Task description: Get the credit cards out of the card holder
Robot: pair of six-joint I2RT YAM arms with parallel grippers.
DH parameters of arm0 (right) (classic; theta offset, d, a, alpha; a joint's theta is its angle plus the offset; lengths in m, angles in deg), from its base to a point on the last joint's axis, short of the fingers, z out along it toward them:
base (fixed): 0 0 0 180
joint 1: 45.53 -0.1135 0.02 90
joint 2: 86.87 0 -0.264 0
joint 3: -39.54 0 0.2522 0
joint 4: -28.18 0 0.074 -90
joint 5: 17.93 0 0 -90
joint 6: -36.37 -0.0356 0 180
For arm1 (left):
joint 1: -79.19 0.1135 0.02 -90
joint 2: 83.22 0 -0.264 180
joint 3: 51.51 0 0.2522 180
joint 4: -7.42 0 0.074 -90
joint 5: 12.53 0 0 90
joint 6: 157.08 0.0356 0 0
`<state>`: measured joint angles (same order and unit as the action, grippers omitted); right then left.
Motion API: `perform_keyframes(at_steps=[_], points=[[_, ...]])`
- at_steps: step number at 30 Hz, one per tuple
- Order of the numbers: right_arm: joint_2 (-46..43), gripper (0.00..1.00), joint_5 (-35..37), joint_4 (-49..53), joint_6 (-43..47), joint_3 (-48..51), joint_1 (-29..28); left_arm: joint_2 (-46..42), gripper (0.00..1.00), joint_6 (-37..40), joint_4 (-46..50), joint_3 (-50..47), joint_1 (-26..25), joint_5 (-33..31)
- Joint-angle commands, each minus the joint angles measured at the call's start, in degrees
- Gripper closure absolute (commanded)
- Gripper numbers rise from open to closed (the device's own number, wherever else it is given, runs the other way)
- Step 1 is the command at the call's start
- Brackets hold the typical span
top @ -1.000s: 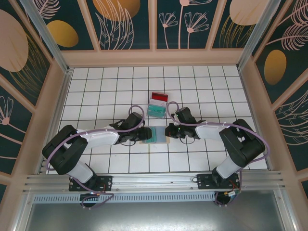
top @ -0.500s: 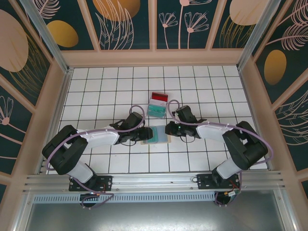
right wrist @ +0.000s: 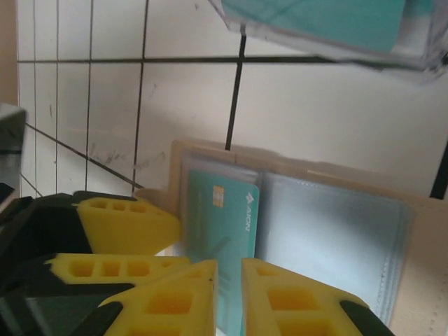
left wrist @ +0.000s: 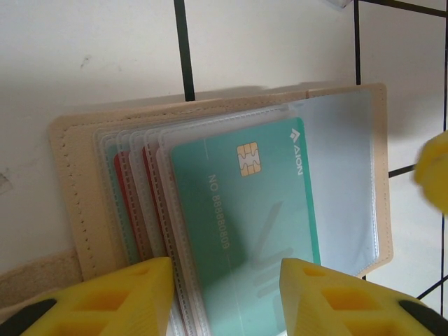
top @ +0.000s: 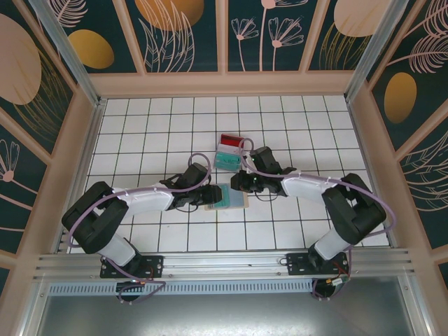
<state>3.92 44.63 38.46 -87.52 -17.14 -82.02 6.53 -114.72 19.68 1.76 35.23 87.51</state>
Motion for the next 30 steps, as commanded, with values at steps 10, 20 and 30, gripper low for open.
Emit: perform_keyframes(at_steps=[10, 20, 30], points=[[6.07, 0.81, -8.81, -4.51, -1.97, -0.40, -0.38, 1.39, 0.55, 0.06, 0.14, -0.31, -0.07, -0.02], [7.72, 0.82, -9.06, -4.51, -1.80, -0.06, -0.41, 1.48, 0.55, 0.00, 0.18, -0.22, -0.06, 0.15], [8.62, 0.83, -9.12, -4.48, -1.71, 0.14, -0.42, 1.72, 0.55, -0.09, 0.00, -0.20, -0.06, 0.33]])
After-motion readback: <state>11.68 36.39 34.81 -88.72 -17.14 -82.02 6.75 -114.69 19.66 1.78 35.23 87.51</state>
